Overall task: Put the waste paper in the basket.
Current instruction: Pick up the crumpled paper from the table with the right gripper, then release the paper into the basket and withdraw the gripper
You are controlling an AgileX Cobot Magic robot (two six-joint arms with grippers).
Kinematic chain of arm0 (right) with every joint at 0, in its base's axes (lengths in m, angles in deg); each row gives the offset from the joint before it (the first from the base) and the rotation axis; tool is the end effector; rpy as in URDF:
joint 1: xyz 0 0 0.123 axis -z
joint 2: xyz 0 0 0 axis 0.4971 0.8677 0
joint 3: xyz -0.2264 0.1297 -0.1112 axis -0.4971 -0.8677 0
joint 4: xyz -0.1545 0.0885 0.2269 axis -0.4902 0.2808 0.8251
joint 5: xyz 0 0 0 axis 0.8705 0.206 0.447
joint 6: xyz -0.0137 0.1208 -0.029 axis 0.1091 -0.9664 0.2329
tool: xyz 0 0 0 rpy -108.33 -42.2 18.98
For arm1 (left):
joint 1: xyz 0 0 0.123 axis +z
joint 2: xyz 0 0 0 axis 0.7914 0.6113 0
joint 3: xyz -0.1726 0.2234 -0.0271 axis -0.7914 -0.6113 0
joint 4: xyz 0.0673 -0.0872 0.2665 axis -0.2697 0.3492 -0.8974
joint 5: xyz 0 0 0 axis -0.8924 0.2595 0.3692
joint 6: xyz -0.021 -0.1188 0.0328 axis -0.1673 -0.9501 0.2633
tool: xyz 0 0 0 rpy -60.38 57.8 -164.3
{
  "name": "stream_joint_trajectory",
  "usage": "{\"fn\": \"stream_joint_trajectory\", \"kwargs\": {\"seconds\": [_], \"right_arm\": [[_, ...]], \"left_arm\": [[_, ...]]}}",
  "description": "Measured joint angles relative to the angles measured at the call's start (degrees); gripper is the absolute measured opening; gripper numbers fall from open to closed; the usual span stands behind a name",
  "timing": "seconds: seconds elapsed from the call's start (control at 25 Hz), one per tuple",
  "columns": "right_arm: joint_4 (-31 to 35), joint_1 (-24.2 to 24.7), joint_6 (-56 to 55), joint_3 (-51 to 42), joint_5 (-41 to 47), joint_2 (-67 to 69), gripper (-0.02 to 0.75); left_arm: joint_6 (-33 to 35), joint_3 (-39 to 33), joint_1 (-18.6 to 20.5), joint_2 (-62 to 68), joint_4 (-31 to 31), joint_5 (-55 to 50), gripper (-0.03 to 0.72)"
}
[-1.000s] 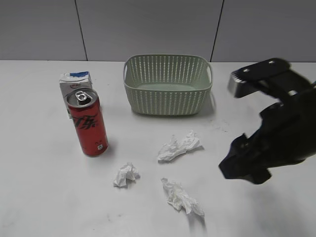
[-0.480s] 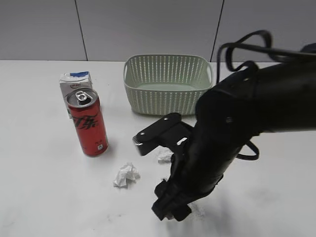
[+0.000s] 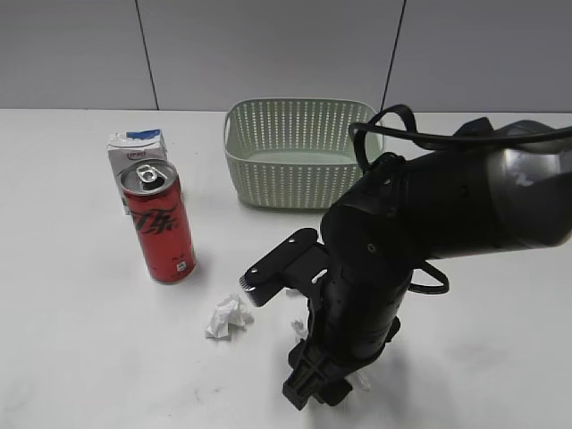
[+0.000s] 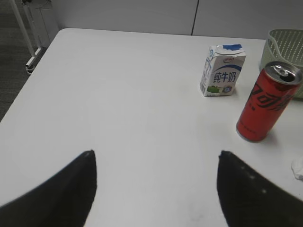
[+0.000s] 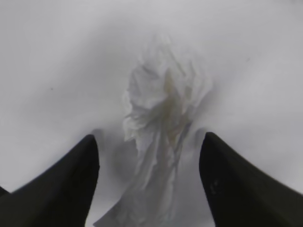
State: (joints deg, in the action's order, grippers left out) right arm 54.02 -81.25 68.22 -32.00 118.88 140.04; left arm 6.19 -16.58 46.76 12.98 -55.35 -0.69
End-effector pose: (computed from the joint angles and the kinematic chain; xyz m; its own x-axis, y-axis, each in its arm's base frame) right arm 0.2158 0.2743 0.0514 -0.7088 -0.6983 -0.0993 -0.7036 0.7099 0.0299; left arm 0.0589 -0.0086 0.2847 -0.4204 0.0278 -0.9069 0.1110 0.9936 -0.0210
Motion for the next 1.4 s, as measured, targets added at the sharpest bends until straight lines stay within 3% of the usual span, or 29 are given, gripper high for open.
{"fn": "stream_joint_trajectory", "kwargs": {"seconds": [0.12, 0.4, 0.48, 0.84, 1.2, 1.4], "right_arm": [[-0.2, 0.0, -0.1, 0.0, -0.1, 0.0, 0.422], [-0.3, 0.0, -0.2, 0.0, -0.2, 0.0, 0.066], [0.0, 0.0, -0.2, 0.0, -0.2, -0.1, 0.017], [-0.6, 1.7, -0.4, 3.8, -1.1, -12.0, -0.002], [-0.6, 14.0, 0.6, 26.8, 0.5, -7.7, -0.002], [-1.7, 16.8, 1.0, 38.6, 1.4, 2.2, -0.002]], "left_arm": [[0.0, 0.0, 0.0, 0.0, 0.0, 0.0, 0.587], [0.0, 0.0, 0.0, 0.0, 0.0, 0.0, 0.587], [0.0, 0.0, 0.0, 0.0, 0.0, 0.0, 0.587], [0.0, 0.0, 0.0, 0.0, 0.0, 0.0, 0.587], [0.0, 0.0, 0.0, 0.0, 0.0, 0.0, 0.587], [0.0, 0.0, 0.0, 0.0, 0.0, 0.0, 0.587]]}}
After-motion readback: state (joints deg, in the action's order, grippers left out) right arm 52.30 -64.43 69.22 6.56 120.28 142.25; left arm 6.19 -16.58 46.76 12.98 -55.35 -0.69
